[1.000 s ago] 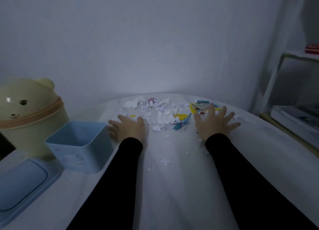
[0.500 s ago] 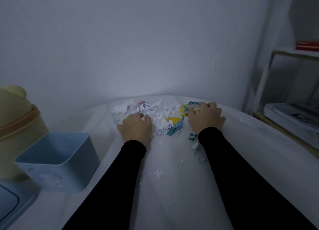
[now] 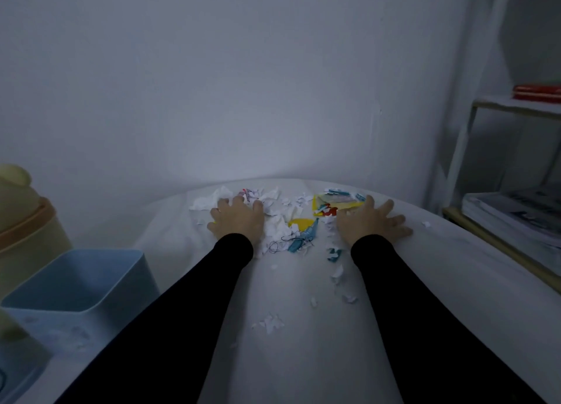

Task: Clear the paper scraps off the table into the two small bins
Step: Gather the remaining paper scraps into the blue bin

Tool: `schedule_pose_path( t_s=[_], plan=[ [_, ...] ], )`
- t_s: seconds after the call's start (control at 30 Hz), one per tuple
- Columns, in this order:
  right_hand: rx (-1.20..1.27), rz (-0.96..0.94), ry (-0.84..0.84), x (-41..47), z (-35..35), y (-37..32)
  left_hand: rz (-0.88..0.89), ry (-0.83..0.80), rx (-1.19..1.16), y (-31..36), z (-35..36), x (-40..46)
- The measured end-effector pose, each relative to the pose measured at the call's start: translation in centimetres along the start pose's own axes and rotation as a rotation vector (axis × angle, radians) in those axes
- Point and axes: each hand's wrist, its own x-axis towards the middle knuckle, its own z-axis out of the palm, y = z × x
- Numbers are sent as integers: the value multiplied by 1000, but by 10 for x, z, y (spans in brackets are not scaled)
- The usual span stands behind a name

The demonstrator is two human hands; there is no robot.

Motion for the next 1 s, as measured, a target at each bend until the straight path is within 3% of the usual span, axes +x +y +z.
schedule_pose_path(
  t_s=[0.13,0.23,0.37,0.77,1.0],
  plan=[
    [-3,-170,104,-1,5,-8,9,56,46,-6,3,16],
    [-18,-91,167,7,4,-2,0,48,76,-7,8,30],
    [-59,61,77,11,6,5,-1,-47,178,-9,15,47],
    [-51,106,45,8,-3,11,115,-101,196,1,20,18],
    [-46,-24,9,-2,1,4,169,-41,143,13,9,-22]
  ],
)
